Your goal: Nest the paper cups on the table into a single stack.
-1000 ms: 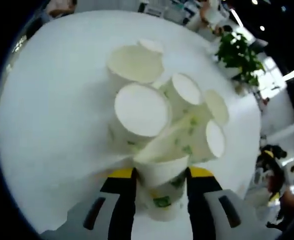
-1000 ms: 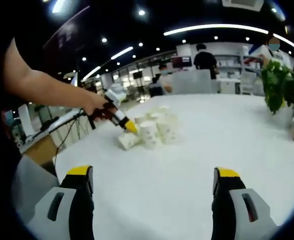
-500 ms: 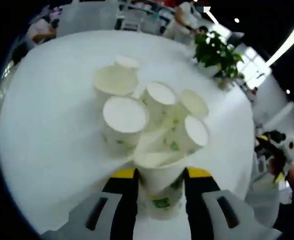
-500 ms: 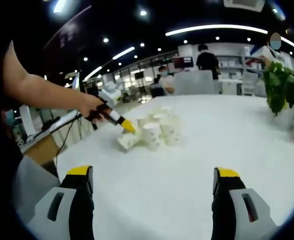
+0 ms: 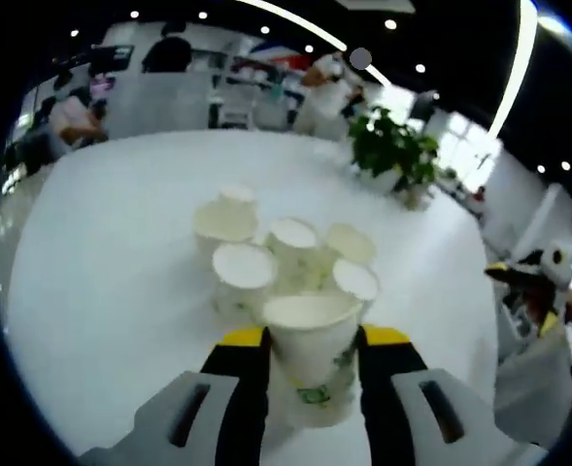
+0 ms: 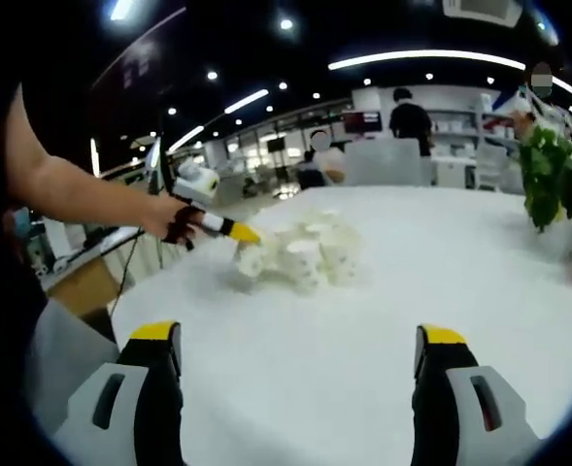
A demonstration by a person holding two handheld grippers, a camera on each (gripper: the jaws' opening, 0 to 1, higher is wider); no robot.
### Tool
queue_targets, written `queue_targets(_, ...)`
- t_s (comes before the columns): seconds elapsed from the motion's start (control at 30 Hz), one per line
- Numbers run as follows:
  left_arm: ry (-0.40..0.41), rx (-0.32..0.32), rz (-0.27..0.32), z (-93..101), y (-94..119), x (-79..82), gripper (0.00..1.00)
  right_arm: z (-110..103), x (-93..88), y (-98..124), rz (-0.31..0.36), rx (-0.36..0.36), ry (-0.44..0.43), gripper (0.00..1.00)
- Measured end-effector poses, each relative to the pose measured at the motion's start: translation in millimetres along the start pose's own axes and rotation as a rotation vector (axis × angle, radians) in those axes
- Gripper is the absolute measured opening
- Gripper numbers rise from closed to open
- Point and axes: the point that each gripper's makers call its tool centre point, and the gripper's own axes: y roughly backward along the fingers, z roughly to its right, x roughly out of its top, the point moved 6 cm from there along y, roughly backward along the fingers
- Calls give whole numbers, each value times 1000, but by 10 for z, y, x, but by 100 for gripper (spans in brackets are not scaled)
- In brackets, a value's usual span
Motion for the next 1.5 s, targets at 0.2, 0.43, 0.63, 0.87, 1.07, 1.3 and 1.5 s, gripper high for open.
queue_targets(0.2, -84, -1, 177, 55, 149, 201, 35, -30, 19, -16, -6, 8, 11, 98)
queue_targets(0.43, -128, -40, 337, 211, 231, 272, 34, -39, 35, -39, -10, 12, 17, 98)
queue_targets(0.63, -175, -17, 405, 273, 262, 304, 33, -62, 58, -58, -12, 20, 30, 98)
queue_targets(0.87, -178, -11, 433, 269, 299, 321, 34, -61, 68, -58, -13, 18, 35, 98)
queue_targets(1.07, -163, -13, 462, 311, 338, 261, 35, -86, 61, -57, -14, 19, 34, 98)
queue_targets(1.3, -160, -13, 480, 464, 394, 143, 36, -106, 56, -41, -16, 20, 37, 98)
queue_targets(1.5, -166, -12, 506, 584, 465, 64, 36, -124, 78, -21, -9, 20, 40, 98)
